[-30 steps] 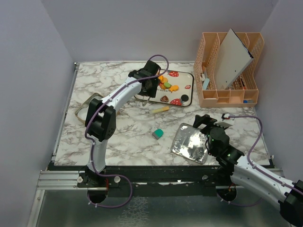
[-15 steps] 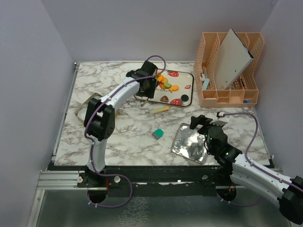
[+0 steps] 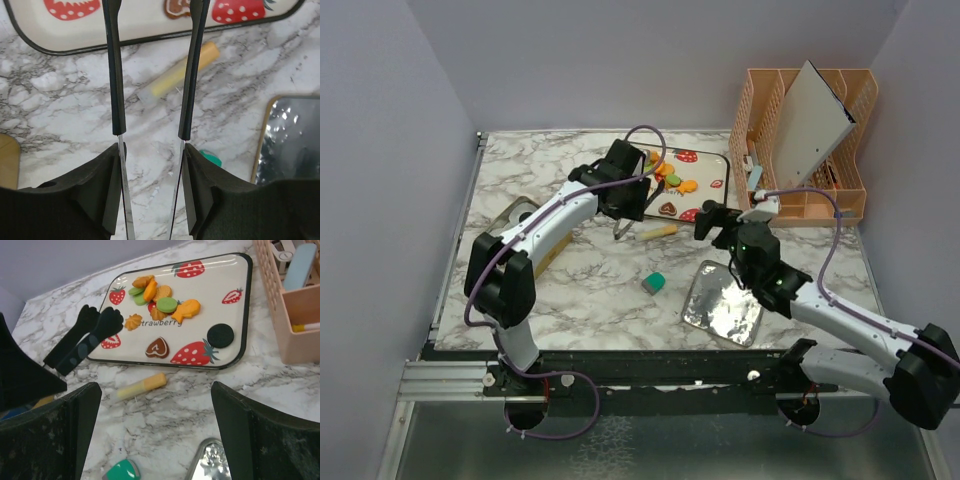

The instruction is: Pack the cookies

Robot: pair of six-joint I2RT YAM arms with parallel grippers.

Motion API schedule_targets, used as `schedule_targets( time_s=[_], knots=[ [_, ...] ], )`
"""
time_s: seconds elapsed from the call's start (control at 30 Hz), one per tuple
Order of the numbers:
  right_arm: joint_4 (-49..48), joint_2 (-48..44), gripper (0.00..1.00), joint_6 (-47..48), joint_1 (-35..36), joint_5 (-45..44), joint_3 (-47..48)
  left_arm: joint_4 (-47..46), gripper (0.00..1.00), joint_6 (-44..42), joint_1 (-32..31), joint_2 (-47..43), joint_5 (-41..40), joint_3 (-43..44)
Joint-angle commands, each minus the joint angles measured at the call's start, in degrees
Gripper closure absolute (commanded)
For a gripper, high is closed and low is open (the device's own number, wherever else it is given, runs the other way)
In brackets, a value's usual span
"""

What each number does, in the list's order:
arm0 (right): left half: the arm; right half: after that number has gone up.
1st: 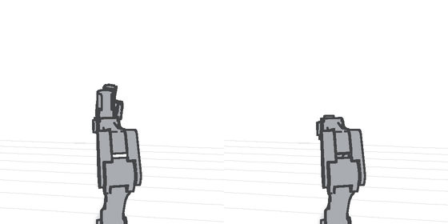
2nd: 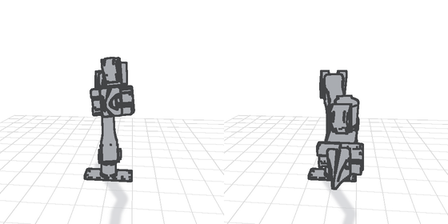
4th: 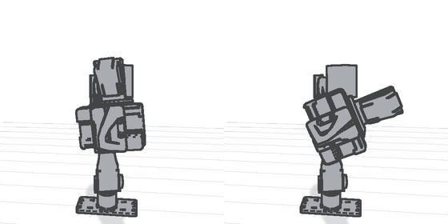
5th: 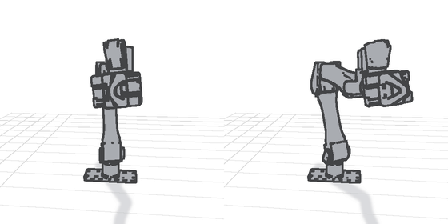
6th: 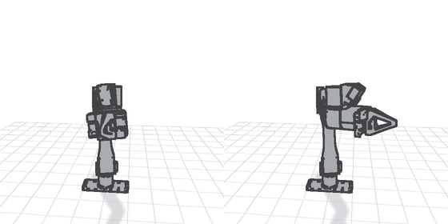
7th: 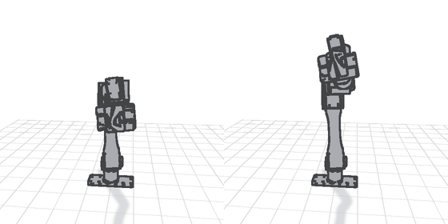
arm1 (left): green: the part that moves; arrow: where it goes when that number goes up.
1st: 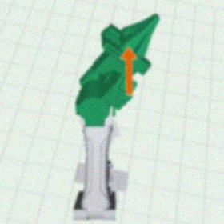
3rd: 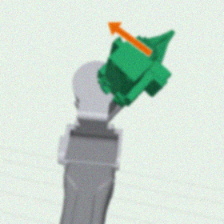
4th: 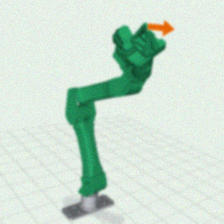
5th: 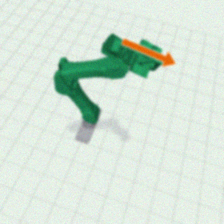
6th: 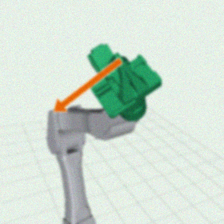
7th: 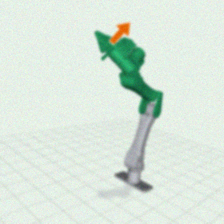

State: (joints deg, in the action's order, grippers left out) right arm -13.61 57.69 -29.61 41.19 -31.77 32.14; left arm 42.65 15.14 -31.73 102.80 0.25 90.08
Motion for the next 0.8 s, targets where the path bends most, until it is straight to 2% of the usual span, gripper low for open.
schedule_targets(
  time_s=[0.0, 0.43, 0.77],
  knots=[
    [0.5, 7.7, 0.0, 3.6, -0.1, 1.5, 7.4, -4.5, 0.48, -1.2, -2.1, -6.2, 5.9, -4.2],
    [-0.8, 24.1, 0.0, 7.3, -3.4, 8.0, 21.0, -11.3, 0.48, -4.0, -5.2, -16.1, 11.4, -14.1],
    [1.9, 26.4, 0.0, 5.1, -4.8, 9.2, 19.6, -15.5, 0.49, -5.3, -6.0, -20.7, 13.3, -16.7]
  ],
)
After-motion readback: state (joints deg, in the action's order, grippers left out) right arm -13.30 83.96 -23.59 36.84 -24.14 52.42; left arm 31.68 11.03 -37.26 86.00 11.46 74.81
